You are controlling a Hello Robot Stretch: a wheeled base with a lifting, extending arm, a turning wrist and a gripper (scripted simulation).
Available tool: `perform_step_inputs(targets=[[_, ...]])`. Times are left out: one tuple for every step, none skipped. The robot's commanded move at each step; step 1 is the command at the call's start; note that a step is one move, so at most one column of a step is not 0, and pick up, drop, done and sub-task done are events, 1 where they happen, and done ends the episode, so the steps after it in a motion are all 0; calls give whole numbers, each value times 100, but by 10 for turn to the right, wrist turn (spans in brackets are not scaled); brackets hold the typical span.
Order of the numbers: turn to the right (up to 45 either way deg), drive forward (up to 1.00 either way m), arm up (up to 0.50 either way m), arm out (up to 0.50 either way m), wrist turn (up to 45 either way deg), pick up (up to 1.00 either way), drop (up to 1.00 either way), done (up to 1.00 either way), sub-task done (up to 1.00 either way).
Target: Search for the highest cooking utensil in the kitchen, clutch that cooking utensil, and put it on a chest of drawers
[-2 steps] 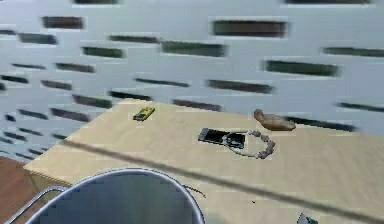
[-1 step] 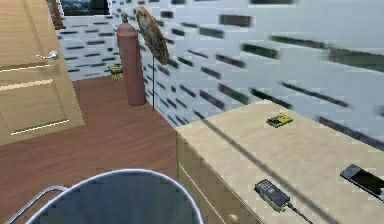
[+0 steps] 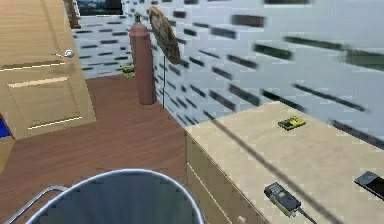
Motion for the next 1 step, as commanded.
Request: perform_step_inputs(targets=[[0,15,0,0,0,0,0,0,0]])
